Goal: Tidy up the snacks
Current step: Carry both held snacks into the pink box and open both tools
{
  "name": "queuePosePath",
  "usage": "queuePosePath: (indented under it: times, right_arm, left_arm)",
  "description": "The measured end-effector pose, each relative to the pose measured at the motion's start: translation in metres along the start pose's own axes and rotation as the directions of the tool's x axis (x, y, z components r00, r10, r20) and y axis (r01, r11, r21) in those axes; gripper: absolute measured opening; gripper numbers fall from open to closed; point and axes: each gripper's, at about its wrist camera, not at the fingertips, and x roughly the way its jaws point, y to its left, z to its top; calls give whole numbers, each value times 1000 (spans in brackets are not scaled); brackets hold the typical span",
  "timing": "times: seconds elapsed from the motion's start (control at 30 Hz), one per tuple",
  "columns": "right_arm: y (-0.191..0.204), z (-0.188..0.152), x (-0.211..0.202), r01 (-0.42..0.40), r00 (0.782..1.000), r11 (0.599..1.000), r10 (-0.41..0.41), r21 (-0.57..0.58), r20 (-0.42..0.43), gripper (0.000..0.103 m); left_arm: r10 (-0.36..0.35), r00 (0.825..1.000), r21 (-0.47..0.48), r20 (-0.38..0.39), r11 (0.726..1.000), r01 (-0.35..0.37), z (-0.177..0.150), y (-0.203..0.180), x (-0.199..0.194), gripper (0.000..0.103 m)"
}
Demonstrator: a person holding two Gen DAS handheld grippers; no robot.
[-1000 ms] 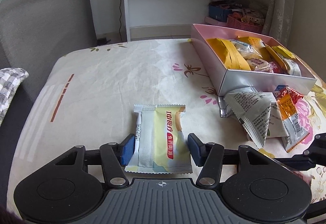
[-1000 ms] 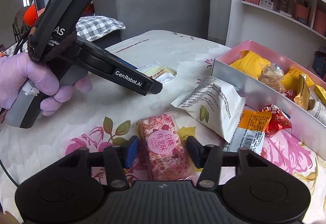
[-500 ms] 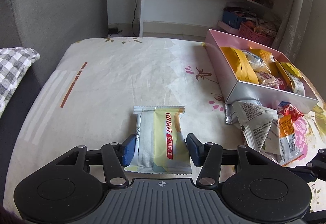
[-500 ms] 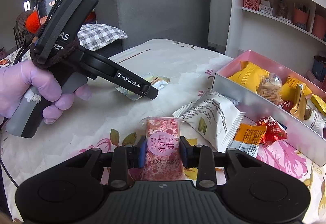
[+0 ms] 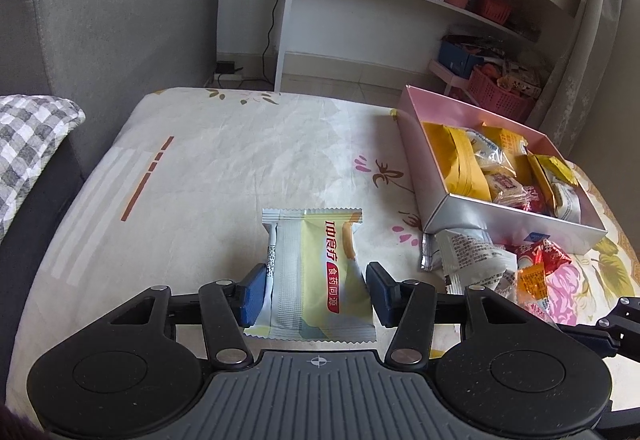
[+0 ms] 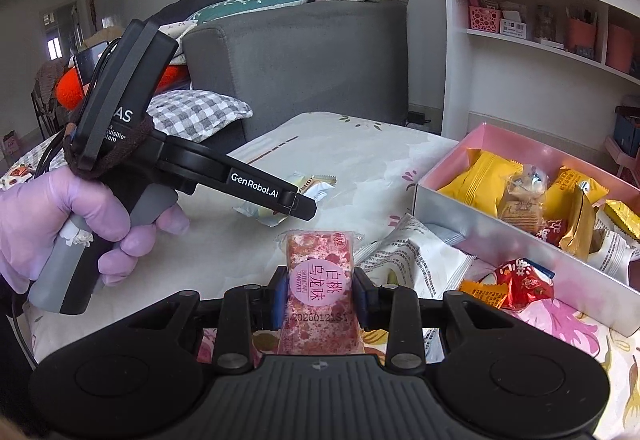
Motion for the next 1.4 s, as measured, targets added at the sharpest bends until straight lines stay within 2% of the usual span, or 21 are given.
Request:
queuePosePath:
  times: [0.3,0.7,0.93,1.2,1.4]
  right_arm:
    - [-31,16,-14,82,994,995,-85,52,73,25]
    - [-91,17,-18,235,963,953,-255,192,88,25]
    - [-117,20,-28,307,935,922,-339,237,109,25]
    - [-167,10,-33,369,899,839,-431,401,75,25]
    - [-181,5,-26,360,900,814,-432,455,60,25]
  left_arm:
    - [-48,999,-20,24,999,49,10,-19,-2,51]
    - [-143,987,-49,68,988,146,24,-65,6,51]
    - [-144,988,2,60,990,144,33,-101,22,51]
    - [-101,993,94,57,991,96,46,-138,52,51]
    - [-66,996,133,51,989,59,52,-156,67,51]
